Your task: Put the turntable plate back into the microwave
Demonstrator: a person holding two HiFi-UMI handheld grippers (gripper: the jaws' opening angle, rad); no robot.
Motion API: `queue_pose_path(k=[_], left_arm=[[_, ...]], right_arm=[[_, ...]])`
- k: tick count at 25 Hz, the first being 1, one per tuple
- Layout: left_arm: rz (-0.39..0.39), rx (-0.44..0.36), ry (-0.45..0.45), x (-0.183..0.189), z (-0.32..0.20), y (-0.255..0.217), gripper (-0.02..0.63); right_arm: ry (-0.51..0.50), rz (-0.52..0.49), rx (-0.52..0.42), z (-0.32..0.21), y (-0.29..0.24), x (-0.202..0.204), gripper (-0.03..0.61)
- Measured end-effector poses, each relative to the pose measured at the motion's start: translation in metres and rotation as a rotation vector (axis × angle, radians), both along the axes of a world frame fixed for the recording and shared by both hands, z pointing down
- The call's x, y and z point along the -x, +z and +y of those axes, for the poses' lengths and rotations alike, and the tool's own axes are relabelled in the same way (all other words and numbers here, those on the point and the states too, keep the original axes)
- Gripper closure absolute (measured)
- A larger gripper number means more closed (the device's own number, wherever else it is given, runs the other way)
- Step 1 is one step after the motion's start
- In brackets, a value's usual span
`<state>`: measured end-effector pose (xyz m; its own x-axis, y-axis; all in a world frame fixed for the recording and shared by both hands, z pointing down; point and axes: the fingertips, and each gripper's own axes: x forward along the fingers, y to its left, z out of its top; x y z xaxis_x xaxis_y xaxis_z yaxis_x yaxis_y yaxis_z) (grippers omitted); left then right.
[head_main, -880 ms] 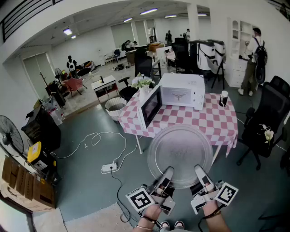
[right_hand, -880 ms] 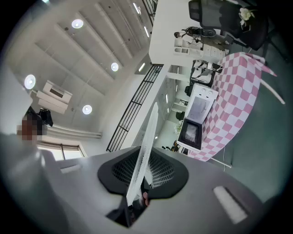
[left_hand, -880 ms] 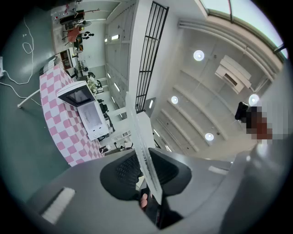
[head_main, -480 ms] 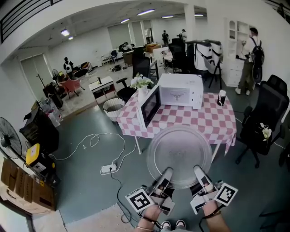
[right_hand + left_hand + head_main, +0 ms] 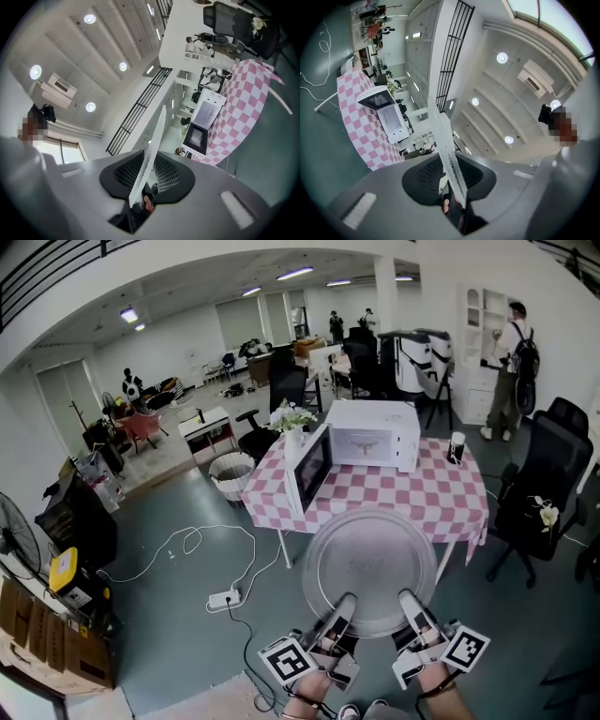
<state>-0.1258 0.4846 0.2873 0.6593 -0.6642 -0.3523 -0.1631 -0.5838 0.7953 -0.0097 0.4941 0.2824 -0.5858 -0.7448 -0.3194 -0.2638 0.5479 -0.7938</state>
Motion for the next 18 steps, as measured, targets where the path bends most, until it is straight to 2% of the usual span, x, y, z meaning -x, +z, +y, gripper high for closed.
queue_pose_path(k=[8,18], left_arm=[[-0.003,0.015,0.016,0.002,-0.021,0.007,0.551],[-0.022,0.014,0.007,-0.009,-0.099,0.010,0.549]], right_arm=[[0.010,0.016,0.018,-0.020,0.007,0.001,0.514],[-0.004,-0.003,0.023,-0.099,0.012,-0.009,0.514]])
